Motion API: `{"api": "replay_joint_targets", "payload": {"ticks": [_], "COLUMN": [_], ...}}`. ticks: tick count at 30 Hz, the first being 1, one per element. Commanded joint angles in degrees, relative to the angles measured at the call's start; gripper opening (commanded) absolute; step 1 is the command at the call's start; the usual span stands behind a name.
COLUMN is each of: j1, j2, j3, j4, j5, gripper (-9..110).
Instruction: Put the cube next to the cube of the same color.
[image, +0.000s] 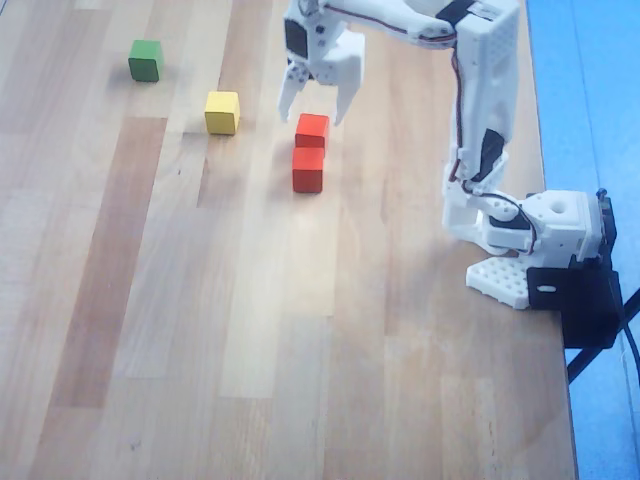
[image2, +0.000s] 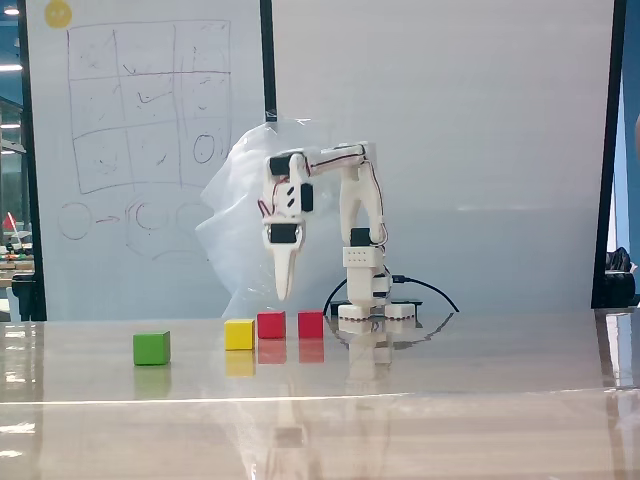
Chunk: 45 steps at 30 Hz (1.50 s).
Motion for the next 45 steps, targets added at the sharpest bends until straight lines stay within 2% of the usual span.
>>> {"api": "replay_joint_targets", "payload": {"ticks": [1,4,9,14,20,31,36,45], "j1": [-3.69,-8.53,-17.14,-27.42,-33.75,-33.75,-33.57,-30.76], "j2": [9.58,14.41,21.71,26.1,38.23,69.52,82.27,90.53], "j3": [-6.33,-6.42,-6.24,-3.34,12.57,50.98,58.97,70.22], "j4": [5.98,9.58,10.99,10.46,6.59,-11.87,-15.03,-15.64], "j5": [0.18,0.97,8.35,15.12,17.93,18.46,17.75,17.75], "gripper": [23,18,-2,0,0,0,0,0]}}
